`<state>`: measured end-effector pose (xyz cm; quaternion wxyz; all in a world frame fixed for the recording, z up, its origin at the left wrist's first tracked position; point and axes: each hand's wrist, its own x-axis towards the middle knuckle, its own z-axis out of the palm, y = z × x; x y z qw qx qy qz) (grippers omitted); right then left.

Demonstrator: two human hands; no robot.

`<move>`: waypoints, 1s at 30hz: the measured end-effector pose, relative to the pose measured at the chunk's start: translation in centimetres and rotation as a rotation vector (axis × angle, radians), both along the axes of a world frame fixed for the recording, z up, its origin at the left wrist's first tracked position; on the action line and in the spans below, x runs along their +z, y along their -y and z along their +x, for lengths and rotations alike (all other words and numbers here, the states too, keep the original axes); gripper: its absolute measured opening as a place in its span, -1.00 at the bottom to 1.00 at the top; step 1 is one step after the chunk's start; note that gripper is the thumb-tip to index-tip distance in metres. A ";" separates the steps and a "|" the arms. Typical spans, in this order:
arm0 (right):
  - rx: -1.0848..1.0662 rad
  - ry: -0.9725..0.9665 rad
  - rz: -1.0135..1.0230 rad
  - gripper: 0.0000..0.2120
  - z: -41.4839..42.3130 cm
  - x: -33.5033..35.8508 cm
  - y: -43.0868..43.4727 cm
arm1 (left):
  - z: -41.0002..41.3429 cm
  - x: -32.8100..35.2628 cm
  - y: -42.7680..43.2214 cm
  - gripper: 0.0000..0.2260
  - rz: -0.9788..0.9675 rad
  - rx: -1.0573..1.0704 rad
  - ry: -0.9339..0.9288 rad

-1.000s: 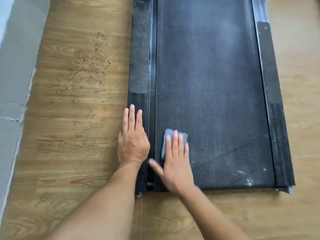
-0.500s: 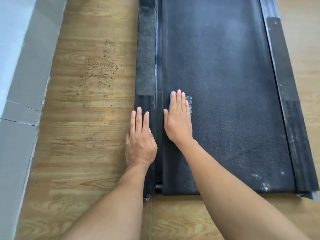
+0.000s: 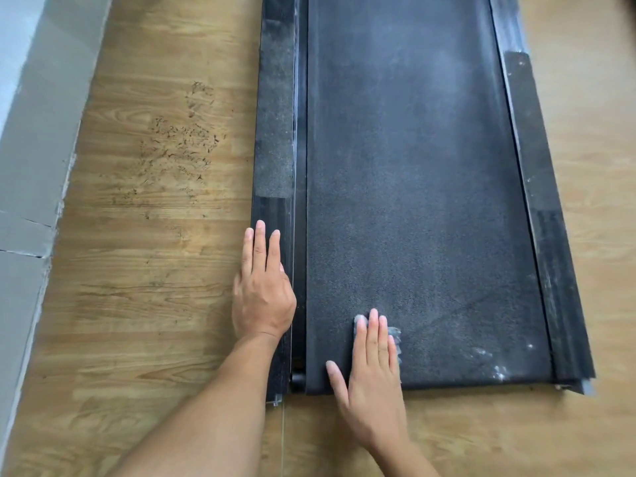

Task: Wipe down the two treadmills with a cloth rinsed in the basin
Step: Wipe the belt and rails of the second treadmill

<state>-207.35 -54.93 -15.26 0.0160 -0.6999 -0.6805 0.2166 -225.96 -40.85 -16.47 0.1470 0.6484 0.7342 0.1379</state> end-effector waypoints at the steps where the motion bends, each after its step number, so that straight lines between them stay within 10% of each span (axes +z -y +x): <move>1: -0.032 0.035 0.011 -0.17 -0.5 0.1 -2.9 | 0.1 0.0 0.0 -0.44 -0.001 -0.001 0.001; 10: 0.169 0.077 0.033 -0.09 1.4 -0.3 -29.3 | 0.1 -0.5 0.0 -0.49 0.010 0.009 -0.055; 21: 0.262 0.055 -0.063 -0.13 3.6 1.1 -0.2 | 1.9 0.4 0.5 -0.43 -0.015 -0.011 -0.151; 30: 0.401 0.138 0.033 -0.11 2.9 0.1 -30.1 | 2.1 -0.3 0.3 -0.49 0.044 -0.056 -0.291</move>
